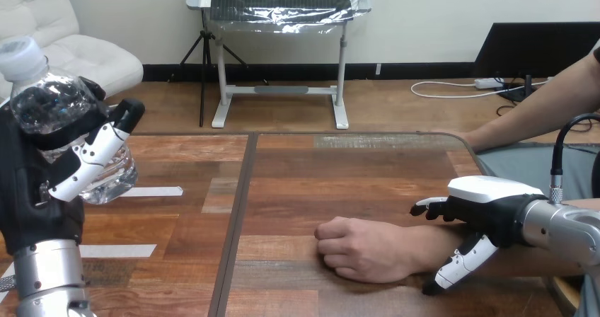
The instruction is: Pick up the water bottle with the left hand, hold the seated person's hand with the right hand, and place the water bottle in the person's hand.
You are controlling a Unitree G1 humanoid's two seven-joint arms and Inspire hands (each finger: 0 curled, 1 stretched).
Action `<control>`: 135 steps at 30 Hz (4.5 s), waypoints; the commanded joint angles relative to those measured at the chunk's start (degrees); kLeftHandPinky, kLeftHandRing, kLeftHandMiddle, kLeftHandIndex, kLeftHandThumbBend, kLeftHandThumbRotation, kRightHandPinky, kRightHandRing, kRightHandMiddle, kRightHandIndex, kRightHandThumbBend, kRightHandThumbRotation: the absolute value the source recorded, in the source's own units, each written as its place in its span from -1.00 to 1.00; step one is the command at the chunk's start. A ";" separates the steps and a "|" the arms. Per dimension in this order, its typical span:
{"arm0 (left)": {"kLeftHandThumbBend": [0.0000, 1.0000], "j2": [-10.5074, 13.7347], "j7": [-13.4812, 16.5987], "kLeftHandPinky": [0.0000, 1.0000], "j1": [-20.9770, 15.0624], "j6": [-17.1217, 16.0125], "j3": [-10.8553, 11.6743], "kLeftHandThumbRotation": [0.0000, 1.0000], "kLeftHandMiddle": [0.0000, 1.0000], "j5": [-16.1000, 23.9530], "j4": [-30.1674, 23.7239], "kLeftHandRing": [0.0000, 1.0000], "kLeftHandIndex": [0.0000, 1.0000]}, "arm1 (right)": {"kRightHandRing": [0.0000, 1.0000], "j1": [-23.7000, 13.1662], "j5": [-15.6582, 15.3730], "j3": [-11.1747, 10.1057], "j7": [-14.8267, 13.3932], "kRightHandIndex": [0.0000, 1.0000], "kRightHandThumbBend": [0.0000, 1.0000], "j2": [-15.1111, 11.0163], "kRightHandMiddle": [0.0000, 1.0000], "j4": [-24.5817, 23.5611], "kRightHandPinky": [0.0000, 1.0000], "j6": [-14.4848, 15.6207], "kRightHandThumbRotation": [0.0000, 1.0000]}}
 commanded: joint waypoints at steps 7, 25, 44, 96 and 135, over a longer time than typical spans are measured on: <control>-0.03 0.77 -0.83 -0.59 -2.56 -1.13 -0.38 -1.00 -0.37 -1.10 -1.49 -0.49 -0.24 | 0.70 -1.48 -0.17 -0.57 -0.35 0.85 1.00 0.28 0.78 0.18 0.35 0.34 -0.06; -0.02 0.86 -0.85 -0.59 -2.57 -0.78 -0.33 -1.00 -0.37 -1.16 -2.06 -0.49 -0.24 | 0.68 -1.78 -1.97 0.48 0.15 0.82 1.00 1.03 0.75 0.71 0.33 0.98 -0.11; -0.06 0.66 -1.31 -0.60 -2.34 0.29 -0.51 -1.00 -0.37 -2.76 -3.28 -0.49 -0.24 | 0.73 -3.59 -6.25 4.27 -0.06 0.78 1.00 2.86 0.77 6.59 0.38 1.16 -0.05; -0.08 1.12 -0.88 -0.61 -2.41 1.50 -0.15 -1.00 -0.39 -2.79 -5.10 -0.51 -0.25 | 0.46 -4.19 -11.72 9.98 -4.25 0.41 1.00 6.91 0.53 15.33 0.06 -2.89 -0.23; -0.09 0.70 -0.62 -0.61 -2.19 3.02 -0.18 -1.00 -0.38 -3.68 -6.10 -0.50 -0.26 | -0.22 -3.48 -10.54 9.92 -4.04 0.10 0.73 8.37 -0.02 16.89 -0.42 -3.02 -0.51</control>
